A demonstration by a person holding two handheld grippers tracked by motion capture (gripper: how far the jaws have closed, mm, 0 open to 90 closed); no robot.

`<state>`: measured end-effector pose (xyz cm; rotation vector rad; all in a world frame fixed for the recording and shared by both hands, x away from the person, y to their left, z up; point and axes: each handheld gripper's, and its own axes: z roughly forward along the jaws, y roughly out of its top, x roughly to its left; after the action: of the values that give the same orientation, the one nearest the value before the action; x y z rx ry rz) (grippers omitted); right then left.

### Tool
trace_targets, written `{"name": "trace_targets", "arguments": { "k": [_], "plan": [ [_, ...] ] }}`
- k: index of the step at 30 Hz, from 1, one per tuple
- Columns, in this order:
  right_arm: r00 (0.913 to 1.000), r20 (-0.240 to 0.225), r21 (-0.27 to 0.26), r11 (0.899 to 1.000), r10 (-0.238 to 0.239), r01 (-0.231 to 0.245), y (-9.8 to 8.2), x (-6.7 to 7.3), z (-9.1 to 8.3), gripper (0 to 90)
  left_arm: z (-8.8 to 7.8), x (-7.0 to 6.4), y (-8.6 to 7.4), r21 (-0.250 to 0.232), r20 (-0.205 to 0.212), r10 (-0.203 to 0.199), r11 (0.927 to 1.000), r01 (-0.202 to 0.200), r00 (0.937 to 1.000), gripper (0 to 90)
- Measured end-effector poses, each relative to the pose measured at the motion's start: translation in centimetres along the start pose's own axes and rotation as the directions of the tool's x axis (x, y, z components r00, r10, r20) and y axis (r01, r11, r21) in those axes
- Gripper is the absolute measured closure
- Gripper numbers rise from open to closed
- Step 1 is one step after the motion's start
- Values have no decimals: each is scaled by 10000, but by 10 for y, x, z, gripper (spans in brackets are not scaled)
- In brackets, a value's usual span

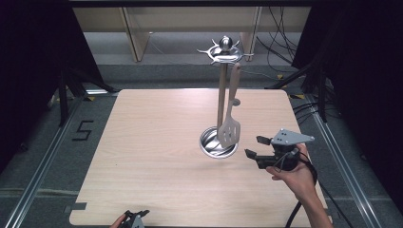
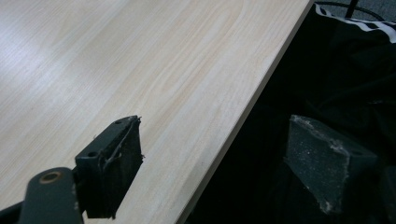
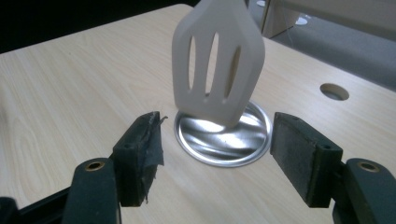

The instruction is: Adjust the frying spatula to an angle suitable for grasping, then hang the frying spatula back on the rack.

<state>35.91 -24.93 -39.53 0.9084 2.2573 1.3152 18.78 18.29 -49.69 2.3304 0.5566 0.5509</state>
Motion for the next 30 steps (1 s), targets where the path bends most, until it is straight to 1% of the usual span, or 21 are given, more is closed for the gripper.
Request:
{"name": "trace_targets", "arguments": {
  "k": [2,3,4,5,7,9,10,11,12,13,14,15,17,20,21,24,25,26,27,28,30],
  "plan": [
    [9999,-38,246,9997,97,-96,-4,0,3,347,-1,0,0,-6,-70,34,10000,-34,10000,179],
    [9999,-38,246,9997,97,-96,-4,0,3,347,0,-1,1,-58,0,30,10000,-30,10000,179],
    [9998,-11,225,9996,-198,198,-5,-2,5,347,0,-1,1,10,66,90,10000,-90,9999,178],
    [9999,-95,233,9996,-136,138,-6,-1,8,347,0,-1,1,-27,24,104,9999,-104,9999,179],
    [9999,-82,342,9994,114,-111,-8,3,8,343,-1,-2,2,12,-62,204,9998,-204,9998,179],
    [9999,-112,316,9994,106,-102,-8,5,6,340,0,-1,1,-12,4,108,9999,-108,9999,179],
    [9999,-112,316,9994,106,-102,-8,5,6,340,0,-1,1,24,-117,104,9999,-103,9999,179],
    [9999,-32,159,9998,-125,125,-9,4,6,340,-1,-1,0,33,-115,5,10000,-4,9999,179],
    [9999,-132,268,9996,24,-20,-10,4,5,339,0,-1,0,82,-108,26,10000,-25,9999,179],
    [9999,-156,336,9994,20,-15,-10,5,5,338,0,-1,1,63,-73,18,10000,-17,10000,179],
    [9999,-15,252,9996,-121,122,-13,4,5,337,0,-1,1,34,-34,-37,10000,37,10000,179],
    [9999,-15,252,9996,-121,122,-13,4,5,337,0,-1,1,12,25,66,10000,-66,10000,179],
    [9998,-152,431,9990,148,-142,-15,6,3,336,0,-2,2,-20,-58,62,10000,-62,10000,179],
    [10000,-92,366,9993,-2,5,-18,5,4,333,0,-2,1,38,-77,77,10000,-76,9999,179],
    [9997,-116,498,9985,222,-216,-20,6,4,331,0,-2,1,-75,-35,32,10000,-32,10000,179],
    [9998,-191,507,9987,100,-90,-22,5,4,330,-1,-2,1,-66,-29,48,10000,-48,10000,179],
    [9996,-176,527,9984,233,-223,-24,7,4,329,-1,-2,0,-57,-28,48,10000,-48,10000,179],
    [9998,-196,584,9983,60,-48,-24,6,4,328,-1,-2,1,-28,-43,65,10000,-65,10000,178],
    [9998,-196,584,9983,60,-48,-24,6,4,328,-1,-2,1,-28,-43,65,10000,-65,10000,179],
    [9994,-140,535,9981,306,-298,-26,8,4,326,-1,-2,1,20,-54,247,9997,-247,9997,179],
    [9995,-175,564,9981,254,-244,-28,7,4,325,-1,-2,1,13,-41,225,9997,-225,9997,179]
  ]
}}
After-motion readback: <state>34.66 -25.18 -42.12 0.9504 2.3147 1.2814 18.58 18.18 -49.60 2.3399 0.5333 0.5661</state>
